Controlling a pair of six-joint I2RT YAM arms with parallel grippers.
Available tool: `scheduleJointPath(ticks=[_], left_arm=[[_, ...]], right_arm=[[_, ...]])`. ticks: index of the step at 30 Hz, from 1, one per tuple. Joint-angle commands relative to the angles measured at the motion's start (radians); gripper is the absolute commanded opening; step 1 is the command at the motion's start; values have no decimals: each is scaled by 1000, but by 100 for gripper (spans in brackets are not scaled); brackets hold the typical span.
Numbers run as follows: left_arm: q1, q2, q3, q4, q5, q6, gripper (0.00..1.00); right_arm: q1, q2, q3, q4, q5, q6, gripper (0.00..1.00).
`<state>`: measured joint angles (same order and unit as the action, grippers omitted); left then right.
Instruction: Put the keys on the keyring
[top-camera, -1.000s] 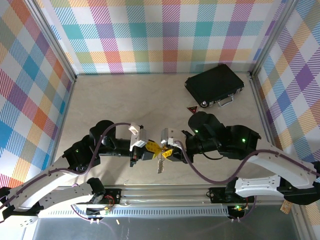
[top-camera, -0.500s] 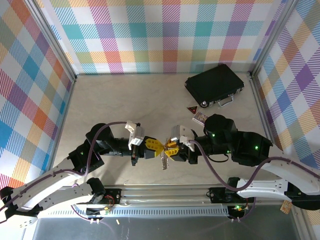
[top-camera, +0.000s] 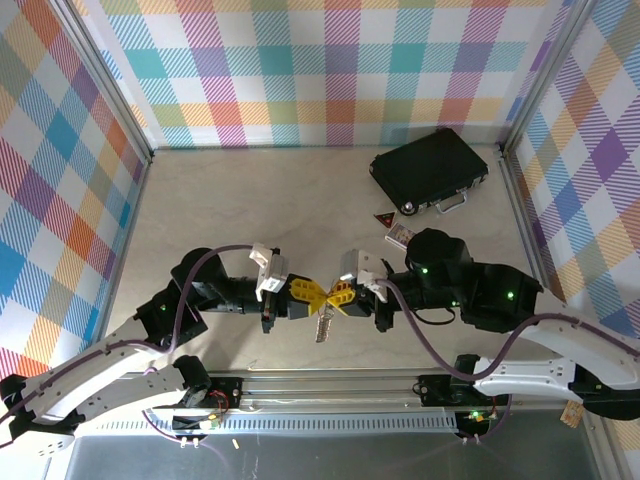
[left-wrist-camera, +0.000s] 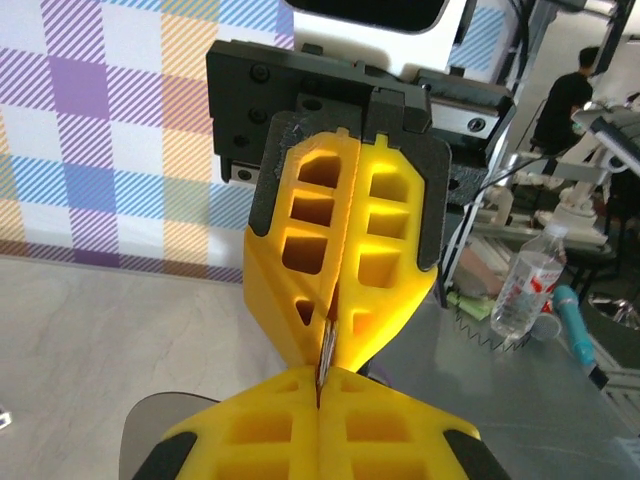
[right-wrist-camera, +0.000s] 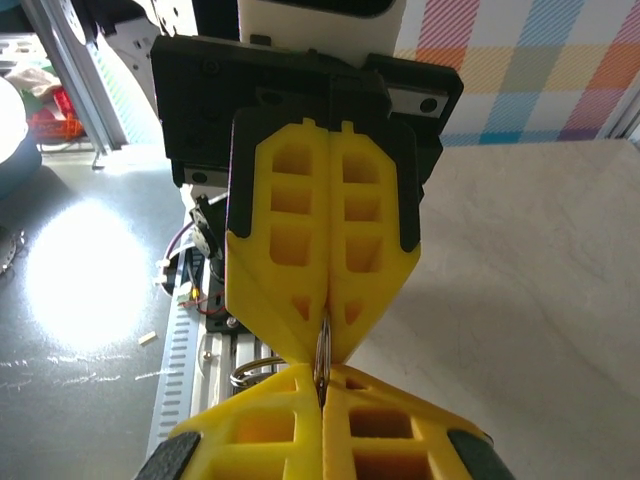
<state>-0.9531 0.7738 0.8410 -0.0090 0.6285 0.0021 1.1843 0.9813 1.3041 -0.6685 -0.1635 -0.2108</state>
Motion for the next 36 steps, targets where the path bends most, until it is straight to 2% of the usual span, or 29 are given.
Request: scheduleJointPath(ticks=[1,6,13,15,18,24,26,30,36], left_arm=[[-4,-18,62,-135,-50,80,10],[-4,11,140,-319,-77,168,10],[-4,31,190,-396,-90,213,11],[-4,35,192,-399,-85,214,9],[-4,31,184,-380,-77,204,0],[-4,2,151,-282,-49,151,0],[-4,-12,132,-209,-35,121,0],[-4,-16,115,-122,9,81,0],[-4,-14,106,-78,41,72,0]], right_arm=[[6,43,57,-74,24,-49,0],[15,119,129,-158,10,-87,0],[38,206,214,-254,19,-138,0],[42,222,227,-274,24,-146,0],[46,232,231,-280,35,-149,0],[51,164,177,-174,37,-106,1],[51,125,142,-109,44,-79,8],[51,45,62,14,19,-38,16],[51,29,29,71,-21,-3,20]])
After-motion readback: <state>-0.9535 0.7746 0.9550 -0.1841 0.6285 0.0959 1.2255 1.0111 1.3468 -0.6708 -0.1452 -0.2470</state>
